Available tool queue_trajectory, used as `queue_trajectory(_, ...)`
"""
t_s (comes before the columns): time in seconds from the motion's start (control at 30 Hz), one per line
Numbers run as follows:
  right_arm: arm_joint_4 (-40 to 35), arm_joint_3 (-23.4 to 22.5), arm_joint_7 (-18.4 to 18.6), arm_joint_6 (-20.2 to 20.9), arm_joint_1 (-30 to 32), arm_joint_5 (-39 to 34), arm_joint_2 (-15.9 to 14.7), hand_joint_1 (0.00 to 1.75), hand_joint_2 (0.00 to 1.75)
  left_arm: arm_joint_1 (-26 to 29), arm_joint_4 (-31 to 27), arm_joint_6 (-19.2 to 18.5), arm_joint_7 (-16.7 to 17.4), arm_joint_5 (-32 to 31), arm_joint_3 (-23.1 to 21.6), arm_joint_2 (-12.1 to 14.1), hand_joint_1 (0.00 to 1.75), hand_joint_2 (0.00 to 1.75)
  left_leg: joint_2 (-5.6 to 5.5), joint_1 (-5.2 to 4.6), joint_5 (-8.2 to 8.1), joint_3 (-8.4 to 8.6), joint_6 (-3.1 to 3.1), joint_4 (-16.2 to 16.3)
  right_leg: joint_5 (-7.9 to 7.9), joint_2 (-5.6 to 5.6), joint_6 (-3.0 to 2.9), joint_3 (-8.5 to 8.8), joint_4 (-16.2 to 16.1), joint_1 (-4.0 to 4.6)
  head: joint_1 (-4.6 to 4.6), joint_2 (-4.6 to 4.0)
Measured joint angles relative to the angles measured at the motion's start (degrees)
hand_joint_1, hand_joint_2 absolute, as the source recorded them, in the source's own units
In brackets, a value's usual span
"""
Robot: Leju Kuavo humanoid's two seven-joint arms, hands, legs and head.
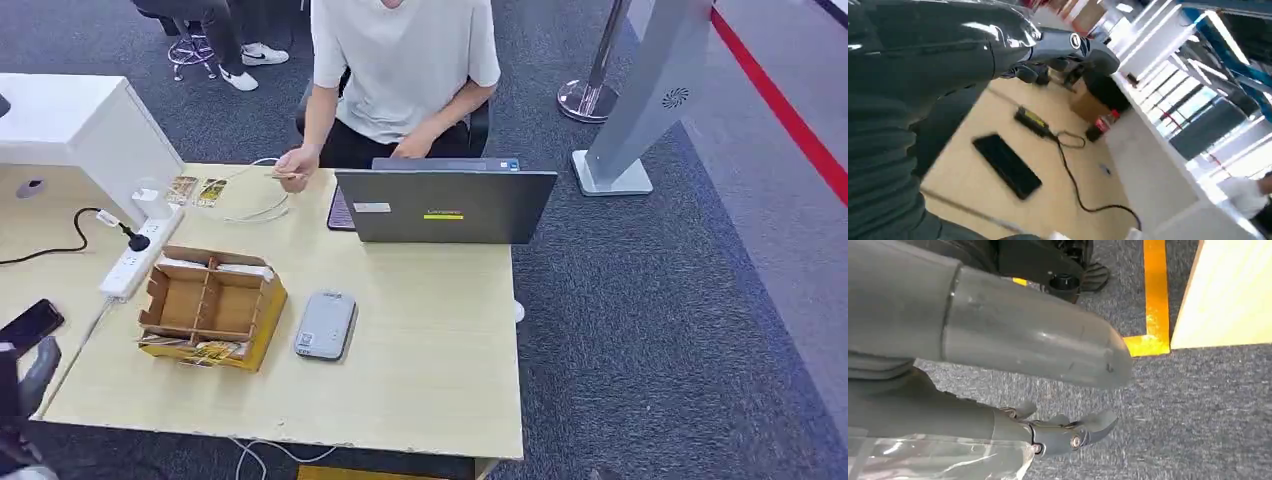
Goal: Pass the card to the sensor for recognition and then transmit it.
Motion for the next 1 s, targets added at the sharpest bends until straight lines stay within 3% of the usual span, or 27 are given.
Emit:
queue_trajectory(0.07, 0.09, 0.0, 0.13, -0.02, -0.08, 0.07, 0.15, 0.0, 0.0, -0.81, -0.81, 1.56, 1.74, -8.37, -1.29, 0.15, 0.0, 1.75, 0.0, 0.0, 0.0, -0.01, 0.0, 0.0, 0.0, 0.0, 0.0, 0.0, 0.01, 0.0, 0.0, 0.0)
queue_trajectory(0.13, 0.13, -0.02, 0.15, 0.05, -0.21, 0.44, 0.26, 0.0, 0.0, -1.5, -1.4, 2.52, 2.85, -5.55, -2.68, 0.61, 0.0, 1.75, 0.01, 0.0, 0.0, 0.0, 0.0, 0.0, 0.0, 0.01, 0.0, -0.01, 0.01, 0.0, 0.02, 0.0)
queue_trajectory(0.17, 0.17, -0.02, 0.15, 0.05, -0.25, 0.48, 0.35, 0.0, 0.0, -1.88, -1.71, 2.78, 3.13, -0.95, -3.43, 1.0, 0.0, 1.75, 0.01, 0.0, 0.0, 0.0, 0.0, 0.0, 0.0, 0.01, 0.0, -0.01, 0.01, 0.0, -0.02, 0.0)
queue_trajectory(0.2, 0.2, -0.02, 0.22, 0.31, -0.31, 1.25, 0.44, 0.0, 0.0, -2.26, -1.95, 3.82, 4.98, 0.78, -4.27, 1.16, 0.0, 1.75, 0.01, 0.0, 0.0, 0.01, 0.0, 0.0, 0.0, 0.03, 0.0, -0.01, 0.01, 0.0, 0.02, 0.0)
queue_trajectory(0.23, 0.2, -0.02, 0.33, 0.53, -0.39, 1.86, 0.48, 0.0, 0.0, -2.67, -2.21, 4.6, 8.04, -1.01, -5.23, 1.47, 0.0, 1.75, 0.0, 0.0, 0.0, 0.0, 0.0, 0.0, 0.0, 0.03, 0.0, -0.01, 0.01, 0.0, -0.04, 0.0)
queue_trajectory(0.37, 0.35, -0.02, 0.5, 0.55, -0.64, 1.47, 0.77, 0.0, 0.0, -3.95, -2.36, 0.99, 10.33, -10.91, -8.05, 3.1, 0.0, 1.75, 0.0, 0.01, 0.0, -0.01, 0.0, 0.0, 0.0, 0.02, 0.0, -0.01, 0.01, 0.0, -0.11, 0.0)
queue_trajectory(0.43, 0.35, -0.02, 1.03, 1.05, -0.73, 3.15, 0.92, 0.0, 0.0, -4.83, -2.36, 0.97, 18.26, -20.61, -9.71, 4.17, 0.0, 1.75, 0.02, 0.0, 0.01, 0.0, -0.01, 0.0, 0.01, 0.03, -0.01, -0.01, 0.01, 0.0, -0.04, 0.0)
queue_trajectory(0.5, 0.37, -0.02, 1.07, 0.92, -0.79, 3.25, 1.07, 0.0, 0.0, -5.51, -2.34, 0.36, 23.43, -28.3, -11.45, 5.37, 0.0, 1.75, 0.06, 0.02, 0.01, 0.0, -0.01, 0.01, 0.02, 0.07, -0.03, -0.04, 0.02, 0.0, -0.13, 0.0)
queue_trajectory(0.6, 0.44, -0.02, 0.9, 0.9, -1.05, 2.5, 1.23, 0.0, 0.0, -6.43, -2.25, -0.27, 16.97, -20.36, -14.27, 7.18, 0.0, 1.75, -0.04, 0.01, 0.05, -0.05, -0.01, 0.02, 0.02, -0.03, -0.03, -0.04, 0.02, 0.0, -0.09, 0.0)
queue_trajectory(0.63, 0.44, -0.02, 0.88, 0.88, -1.16, 2.39, 1.34, 0.0, 0.0, -6.87, -2.23, -0.3, 16.75, -17.23, -15.18, 7.72, 0.0, 1.75, -0.01, 0.01, 0.05, -0.05, -0.01, 0.01, 0.02, -0.01, -0.03, -0.04, 0.02, 0.0, -0.11, 0.0)
queue_trajectory(0.67, 0.44, -0.02, 0.88, 0.94, -1.22, 2.91, 1.42, 0.0, 0.0, -7.41, -2.12, -0.08, 18.71, -14.98, -16.27, 8.35, 0.0, 1.75, 0.06, 0.01, 0.05, -0.04, -0.01, 0.01, 0.02, 0.06, -0.03, -0.05, 0.02, 0.0, -0.11, 0.0)
queue_trajectory(0.73, 0.46, -0.02, 0.88, 1.14, -1.22, 3.74, 1.6, 0.0, 0.0, -8.44, -1.82, 0.23, 23.59, -20.3, -17.93, 9.53, 0.0, 1.75, 0.08, 0.01, 0.05, -0.03, -0.01, 0.02, 0.03, 0.08, -0.03, -0.06, 0.02, 0.0, -0.11, 0.0)
queue_trajectory(0.83, 0.52, -0.02, 0.79, 1.05, -1.3, 3.59, 1.84, 0.0, 0.0, -9.29, -1.23, 0.29, 22.76, -25.33, -20.29, 11.32, 0.0, 1.75, 0.03, 0.01, 0.05, -0.05, -0.01, 0.02, 0.02, 0.04, -0.03, -0.08, 0.02, 0.0, -0.13, 0.0)
queue_trajectory(0.87, 0.52, -0.02, 0.23, 1.18, -1.36, 3.68, 1.95, 0.0, 0.0, -9.68, -0.99, 0.38, 22.52, -23.88, -21.25, 12.0, 0.0, 1.75, 0.01, 0.01, 0.05, -0.05, -0.02, 0.01, 0.02, 0.04, -0.03, -0.07, 0.03, 0.0, -0.15, 0.0)
queue_trajectory(0.93, 0.52, -0.02, -1.18, 1.77, -1.38, 4.55, 2.16, 0.0, 0.0, -10.46, -0.49, 0.97, 24.89, -27.4, -23.06, 13.38, 0.0, 1.75, 0.09, 0.01, 0.05, -0.04, -0.02, 0.01, 0.03, 0.09, -0.04, -0.08, 0.04, 0.0, -0.15, 0.0)
queue_trajectory(1.0, 0.52, -0.02, -1.84, 2.19, -1.37, 5.62, 2.38, 0.0, 0.0, -11.32, 0.19, 2.17, 28.28, -35.88, -24.72, 14.6, 0.0, 1.75, 0.1, 0.02, 0.05, -0.04, -0.02, 0.02, 0.03, 0.1, -0.05, -0.08, 0.05, 0.0, -0.11, 0.0)
